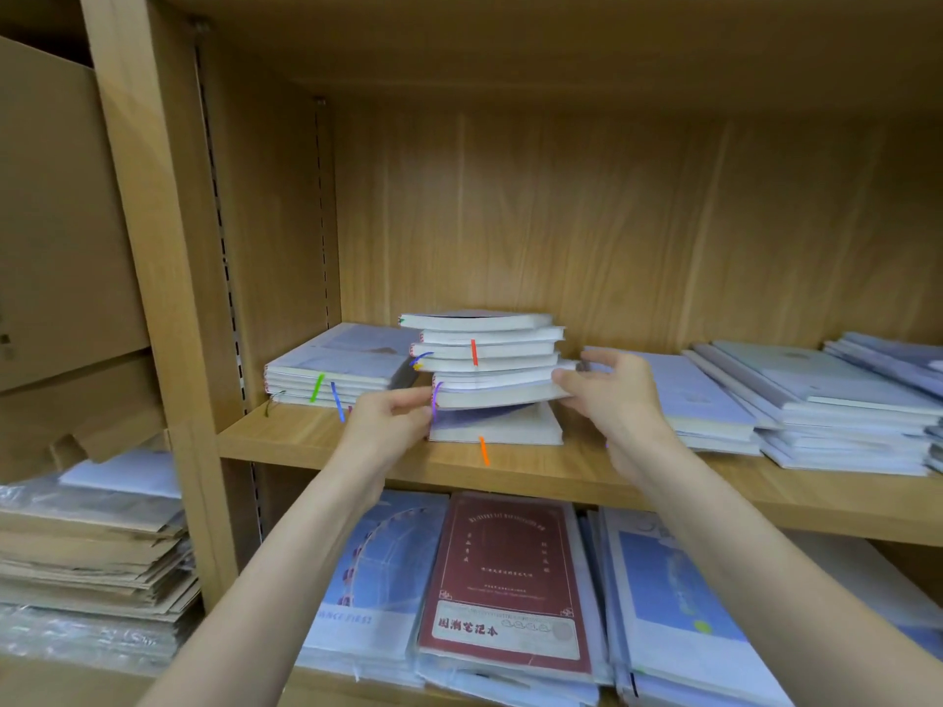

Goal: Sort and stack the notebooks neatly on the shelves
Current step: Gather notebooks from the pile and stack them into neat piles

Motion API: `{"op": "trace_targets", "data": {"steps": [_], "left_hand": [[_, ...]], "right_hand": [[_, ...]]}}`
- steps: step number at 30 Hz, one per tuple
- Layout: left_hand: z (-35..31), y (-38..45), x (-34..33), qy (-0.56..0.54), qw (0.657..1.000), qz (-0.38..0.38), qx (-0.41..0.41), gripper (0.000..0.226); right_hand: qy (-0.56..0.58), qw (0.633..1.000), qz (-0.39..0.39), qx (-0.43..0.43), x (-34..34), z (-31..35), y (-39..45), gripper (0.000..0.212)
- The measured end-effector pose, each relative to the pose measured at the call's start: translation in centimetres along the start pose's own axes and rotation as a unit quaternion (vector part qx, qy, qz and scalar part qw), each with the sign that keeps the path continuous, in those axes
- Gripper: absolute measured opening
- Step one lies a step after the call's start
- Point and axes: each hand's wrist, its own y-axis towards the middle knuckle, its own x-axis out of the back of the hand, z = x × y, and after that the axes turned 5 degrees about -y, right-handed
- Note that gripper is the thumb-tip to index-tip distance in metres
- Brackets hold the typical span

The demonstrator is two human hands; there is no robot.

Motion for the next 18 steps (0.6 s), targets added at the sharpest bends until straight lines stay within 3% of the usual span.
{"op": "trace_targets", "data": {"steps": [3, 6, 8, 10, 14, 16, 18], "left_hand": [[0.0, 0.2, -0.3, 0.017, 0.999, -0.003, -0.037, 0.039], [0.3, 0.6, -0.9, 0.124, 0.988, -0.026, -0.088, 0.036], [0.4, 0.7, -1.0, 0.185, 0.974, -0.035, -0.129, 0.038], [0.6, 0.4, -1.1, 0.213, 0.963, -0.036, -0.163, 0.038], [0.6, 0.5, -1.1, 0.126, 0.981, -0.041, -0.139, 0.027], [-0.1, 1.2, -0.8, 0.055, 0.993, -0.037, -0.102, 0.014], [-0.5, 2.0, -0.7, -0.006, 0.998, -0.028, -0.053, 0.014]], "right_hand": [[0.208, 0.974, -0.013, -0.088, -0.3, 0.1, 0.1, 0.050], [0.276, 0.954, 0.009, -0.116, -0.3, 0.3, 0.3, 0.026], [0.260, 0.955, 0.042, -0.132, 0.2, 0.3, 0.5, 0.020], [0.170, 0.974, 0.060, -0.139, 0.9, -0.1, 0.9, 0.034], [0.023, 0.994, 0.048, -0.094, 0.8, -0.3, 2.1, 0.055], [0.053, 0.996, 0.023, -0.072, 0.3, 0.2, 2.8, 0.061], [0.153, 0.983, 0.011, -0.098, -0.3, 0.4, 3.2, 0.060]]}}
